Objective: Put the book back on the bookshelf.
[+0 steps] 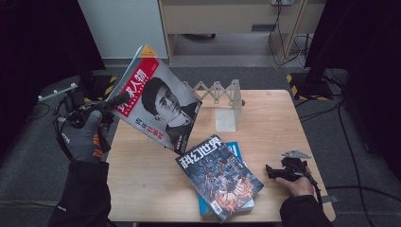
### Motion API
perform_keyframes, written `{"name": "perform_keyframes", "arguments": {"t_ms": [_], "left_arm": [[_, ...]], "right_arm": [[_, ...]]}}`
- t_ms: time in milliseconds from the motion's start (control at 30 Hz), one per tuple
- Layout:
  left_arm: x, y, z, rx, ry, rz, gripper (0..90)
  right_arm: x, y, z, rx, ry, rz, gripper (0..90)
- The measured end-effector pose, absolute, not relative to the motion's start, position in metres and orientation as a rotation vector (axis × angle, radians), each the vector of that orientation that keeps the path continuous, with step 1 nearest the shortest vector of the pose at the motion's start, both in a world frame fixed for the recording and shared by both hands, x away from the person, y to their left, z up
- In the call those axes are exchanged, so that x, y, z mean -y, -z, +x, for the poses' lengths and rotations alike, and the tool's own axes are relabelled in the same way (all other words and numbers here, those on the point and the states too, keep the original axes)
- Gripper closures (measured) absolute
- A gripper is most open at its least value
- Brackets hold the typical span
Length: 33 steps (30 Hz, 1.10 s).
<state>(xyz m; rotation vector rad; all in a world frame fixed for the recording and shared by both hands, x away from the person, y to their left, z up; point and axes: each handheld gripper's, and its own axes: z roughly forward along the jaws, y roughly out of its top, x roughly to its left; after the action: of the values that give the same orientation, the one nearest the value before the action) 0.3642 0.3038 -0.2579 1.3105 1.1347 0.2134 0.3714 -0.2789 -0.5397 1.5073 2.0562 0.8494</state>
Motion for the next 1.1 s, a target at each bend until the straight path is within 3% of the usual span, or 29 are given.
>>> {"name": "perform_keyframes", "arguments": {"t_ms": [1100], "left_arm": [[-0.307,0.254,0.418,-1.287,-0.428,1.326,86.4]], "right_arm": [[0.279,0.540,0.371,-2.056,-0.849,1.507,0.3]]}}
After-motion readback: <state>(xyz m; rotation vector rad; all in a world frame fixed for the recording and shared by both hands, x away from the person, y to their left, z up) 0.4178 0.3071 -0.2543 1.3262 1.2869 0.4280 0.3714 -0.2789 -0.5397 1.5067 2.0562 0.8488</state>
